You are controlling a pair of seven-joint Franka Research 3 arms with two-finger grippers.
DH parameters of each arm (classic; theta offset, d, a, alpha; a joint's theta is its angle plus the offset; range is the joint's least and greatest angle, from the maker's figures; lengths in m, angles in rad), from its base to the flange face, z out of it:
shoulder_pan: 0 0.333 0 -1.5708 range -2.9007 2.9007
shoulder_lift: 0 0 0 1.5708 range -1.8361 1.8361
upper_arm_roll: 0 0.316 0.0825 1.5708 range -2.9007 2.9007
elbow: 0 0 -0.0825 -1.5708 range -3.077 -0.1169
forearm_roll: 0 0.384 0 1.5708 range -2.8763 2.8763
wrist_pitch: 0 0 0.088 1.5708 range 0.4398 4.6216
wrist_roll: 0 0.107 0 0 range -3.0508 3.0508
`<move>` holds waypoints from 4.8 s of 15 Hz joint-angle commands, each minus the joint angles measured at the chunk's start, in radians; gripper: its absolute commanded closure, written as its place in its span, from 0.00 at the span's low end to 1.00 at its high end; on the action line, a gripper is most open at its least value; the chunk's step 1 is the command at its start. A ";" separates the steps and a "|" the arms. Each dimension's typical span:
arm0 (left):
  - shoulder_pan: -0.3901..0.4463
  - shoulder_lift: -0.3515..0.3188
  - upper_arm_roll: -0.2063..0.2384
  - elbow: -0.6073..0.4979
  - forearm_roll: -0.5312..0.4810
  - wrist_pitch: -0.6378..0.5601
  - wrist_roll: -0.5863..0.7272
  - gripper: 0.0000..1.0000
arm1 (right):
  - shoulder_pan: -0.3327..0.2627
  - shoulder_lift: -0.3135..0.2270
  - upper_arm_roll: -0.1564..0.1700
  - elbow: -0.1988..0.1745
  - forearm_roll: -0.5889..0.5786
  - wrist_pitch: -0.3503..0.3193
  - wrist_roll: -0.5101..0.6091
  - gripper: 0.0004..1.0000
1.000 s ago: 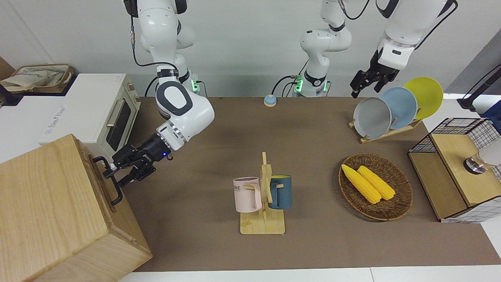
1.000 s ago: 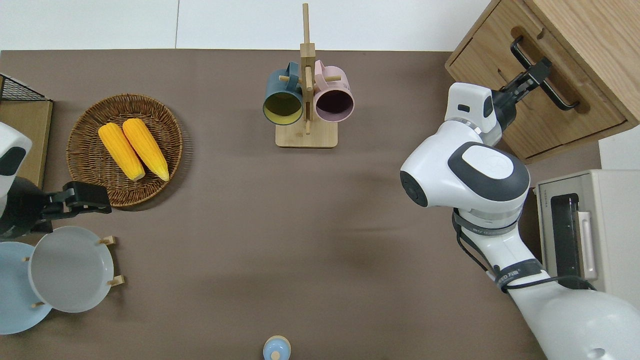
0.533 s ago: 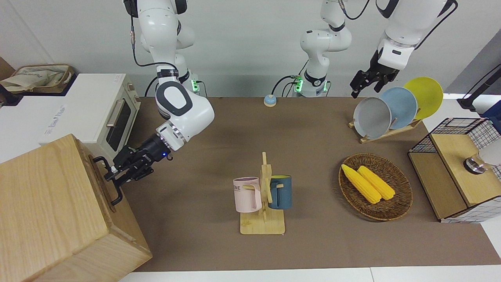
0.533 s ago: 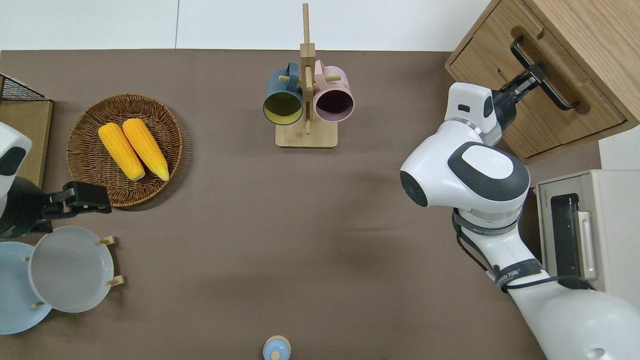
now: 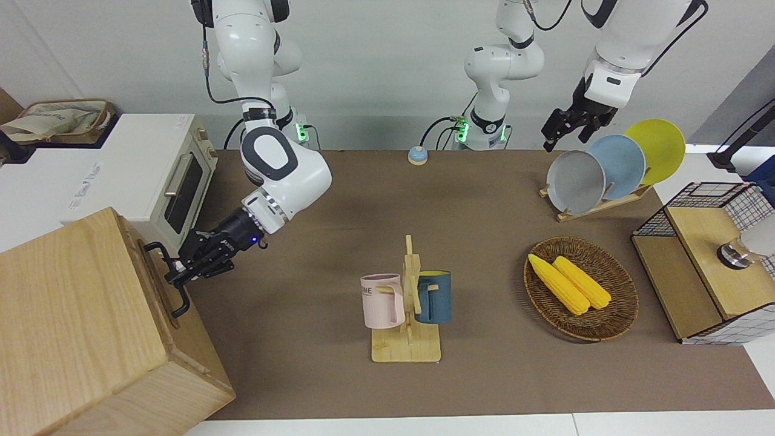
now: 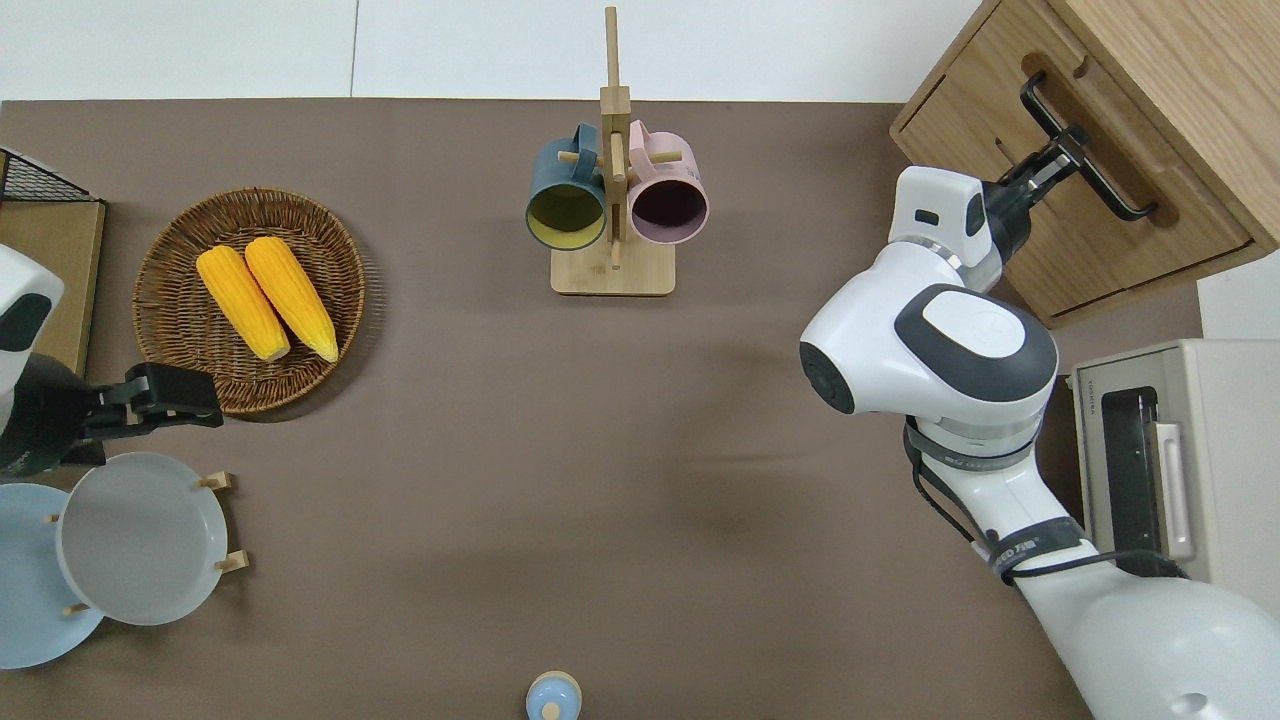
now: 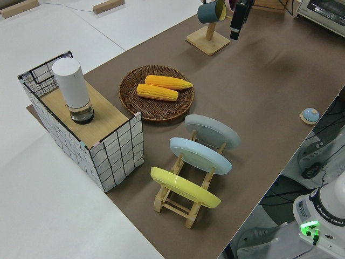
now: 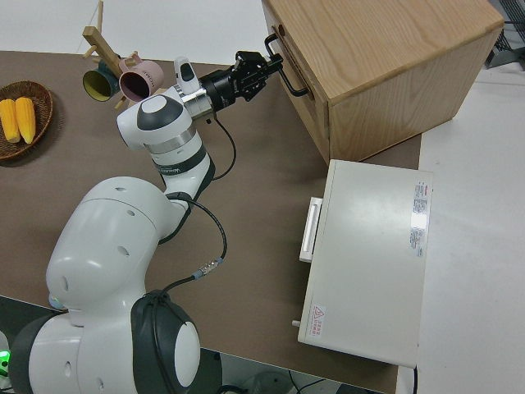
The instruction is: Slide drawer open with right arm
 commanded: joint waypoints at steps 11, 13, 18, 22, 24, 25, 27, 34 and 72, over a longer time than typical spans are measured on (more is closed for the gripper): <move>-0.001 -0.008 0.004 0.004 -0.001 -0.017 0.009 0.01 | 0.031 -0.004 0.224 0.029 0.153 -0.333 -0.041 1.00; -0.001 -0.008 0.004 0.004 -0.001 -0.015 0.009 0.01 | 0.037 -0.003 0.274 0.048 0.183 -0.396 -0.061 1.00; -0.001 -0.008 0.004 0.004 -0.001 -0.017 0.009 0.01 | 0.057 -0.003 0.343 0.079 0.216 -0.502 -0.072 1.00; -0.001 -0.008 0.004 0.004 -0.001 -0.015 0.009 0.01 | 0.060 -0.001 0.399 0.099 0.245 -0.573 -0.087 1.00; -0.001 -0.008 0.004 0.004 -0.001 -0.017 0.009 0.01 | 0.072 0.000 0.408 0.102 0.255 -0.593 -0.087 1.00; -0.001 -0.008 0.004 0.004 -0.001 -0.017 0.009 0.01 | 0.074 0.000 0.415 0.108 0.256 -0.606 -0.087 1.00; -0.001 -0.008 0.004 0.004 -0.001 -0.015 0.009 0.01 | 0.074 0.002 0.441 0.108 0.269 -0.634 -0.087 1.00; -0.001 -0.008 0.004 0.004 -0.001 -0.015 0.009 0.01 | 0.098 0.002 0.477 0.121 0.310 -0.691 -0.087 1.00; -0.001 -0.008 0.004 0.004 -0.001 -0.015 0.009 0.01 | -0.144 -0.268 0.523 0.185 1.231 -0.496 -0.146 0.02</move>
